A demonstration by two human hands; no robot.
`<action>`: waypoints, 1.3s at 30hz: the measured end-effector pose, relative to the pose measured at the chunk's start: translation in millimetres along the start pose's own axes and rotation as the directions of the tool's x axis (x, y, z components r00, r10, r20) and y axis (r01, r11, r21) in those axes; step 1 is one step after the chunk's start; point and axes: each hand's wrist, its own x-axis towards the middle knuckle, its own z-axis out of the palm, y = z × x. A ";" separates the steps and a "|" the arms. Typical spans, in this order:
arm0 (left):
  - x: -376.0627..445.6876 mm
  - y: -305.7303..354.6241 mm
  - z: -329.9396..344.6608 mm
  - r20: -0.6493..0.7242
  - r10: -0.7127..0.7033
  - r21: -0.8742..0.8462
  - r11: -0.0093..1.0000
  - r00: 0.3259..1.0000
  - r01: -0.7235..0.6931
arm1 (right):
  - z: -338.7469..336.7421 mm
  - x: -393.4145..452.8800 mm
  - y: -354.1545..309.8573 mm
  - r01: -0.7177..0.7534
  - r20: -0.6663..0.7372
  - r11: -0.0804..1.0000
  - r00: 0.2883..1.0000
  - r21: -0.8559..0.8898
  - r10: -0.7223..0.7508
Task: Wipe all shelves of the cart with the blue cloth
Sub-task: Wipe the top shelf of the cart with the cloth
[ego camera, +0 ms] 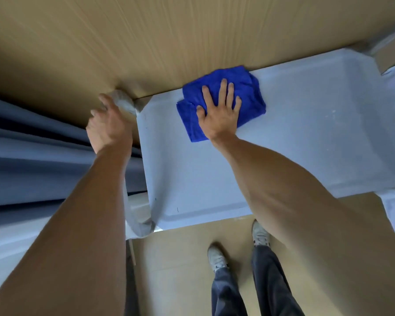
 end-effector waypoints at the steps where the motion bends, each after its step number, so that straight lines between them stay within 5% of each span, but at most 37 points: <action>1: -1.1 -0.1 -1.7 0.000 -0.001 0.004 1.000 1.000 0.001 | -2.7 -14.2 3.8 0.015 -0.009 1.000 1.000 0.004 -0.015; 5: -4.7 5.8 -8.1 0.028 -0.008 -0.003 1.000 1.000 0.008 | -29.0 -126.8 41.4 -0.012 -0.007 1.000 1.000 0.026 0.012; 9: -8.9 10.2 -10.0 0.020 -0.024 0.085 0.996 1.000 0.022 | -53.0 -219.4 69.6 -0.015 0.162 0.998 0.986 -0.064 0.025; 12: -31.6 46.3 7.4 0.035 0.052 0.145 0.988 0.998 -0.056 | -57.0 -210.6 71.2 -0.018 0.215 0.996 0.976 -0.083 0.036; 18: -98.5 130.7 74.2 0.303 0.086 -0.105 0.993 0.949 -0.056 | -47.8 -184.1 81.4 -0.006 0.121 0.995 0.992 -0.100 0.018; 29: -96.3 161.9 125.9 0.094 -0.121 -0.431 0.890 0.988 0.150 | -14.9 44.6 89.4 -0.034 -0.004 0.995 0.999 -0.093 0.033; 34: -92.8 163.5 118.0 0.112 -0.138 -0.408 0.896 0.984 0.172 | -28.6 25.7 92.6 -0.010 0.006 0.998 1.000 -0.059 0.011; 39: -92.9 163.6 107.4 0.165 -0.145 -0.388 0.900 0.976 0.200 | -55.6 -113.1 130.5 -0.083 0.079 0.992 0.993 -0.096 0.091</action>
